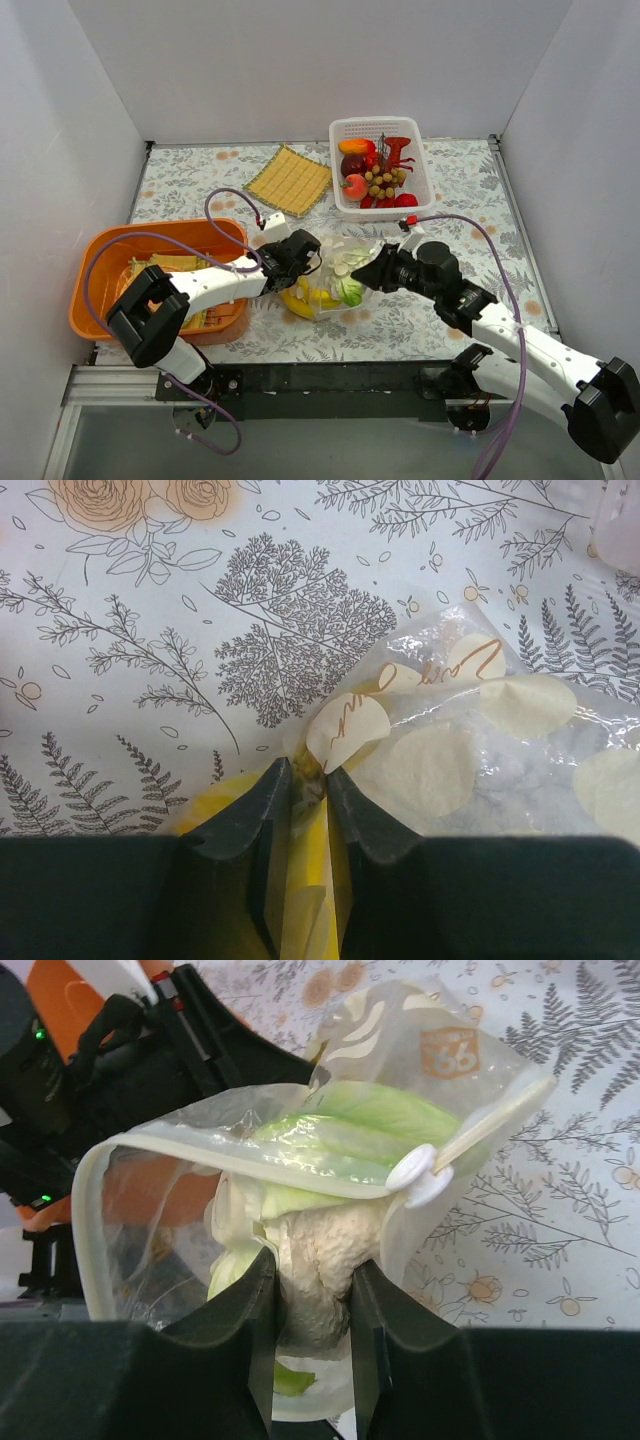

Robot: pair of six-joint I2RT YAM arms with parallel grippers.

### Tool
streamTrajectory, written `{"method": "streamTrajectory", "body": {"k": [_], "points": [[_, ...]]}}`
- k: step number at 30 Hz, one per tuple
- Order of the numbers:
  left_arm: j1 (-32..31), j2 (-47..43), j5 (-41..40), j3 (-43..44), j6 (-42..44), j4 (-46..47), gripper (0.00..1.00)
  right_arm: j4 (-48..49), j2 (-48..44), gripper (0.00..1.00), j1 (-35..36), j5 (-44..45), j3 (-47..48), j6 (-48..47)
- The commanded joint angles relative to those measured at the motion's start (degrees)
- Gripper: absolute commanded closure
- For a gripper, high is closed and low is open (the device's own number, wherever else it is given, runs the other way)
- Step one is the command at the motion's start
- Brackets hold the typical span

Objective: Open the zip-top bag and remove the fake food

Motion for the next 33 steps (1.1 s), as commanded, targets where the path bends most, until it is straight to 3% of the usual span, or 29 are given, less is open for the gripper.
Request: {"method": "streamTrajectory", "body": {"k": [1,8,14,18,22,27,33], "points": [[0.9,1.5,-7.3,2.0,-0.3,-1.0,1.0,-2.4,-1.2,0.99,0.3,-9.9,4.1,-0.3],[0.9,1.4,-8.4,0.6,-0.5,0.9,1.0,-10.5,-5.9,0.97,0.3,-12.1,7.8,0.2],[0.9,2.6,-8.3,1.5,-1.7,-0.5,1.0,-12.0,-9.5,0.96,0.3,-18.2,6.8,1.0],[0.9,3.1,-7.9,2.0,-2.2,-1.7,1.0,-19.4,-12.3,0.96,0.3,-16.7,9.4,-0.7],[0.9,3.0,-6.9,1.5,-1.8,-1.5,1.0,-26.2,-14.1,0.96,0.3,-11.9,19.0,-2.5],[0.9,2.4,-5.9,0.5,-1.0,-0.6,1.0,-30.4,-8.6,0.94,0.3,-4.2,29.1,-6.5],[0.9,1.4,-4.7,-0.4,-0.6,-0.5,1.0,-24.0,6.1,0.93,-3.1,2.5,40.0,-10.5]]}}
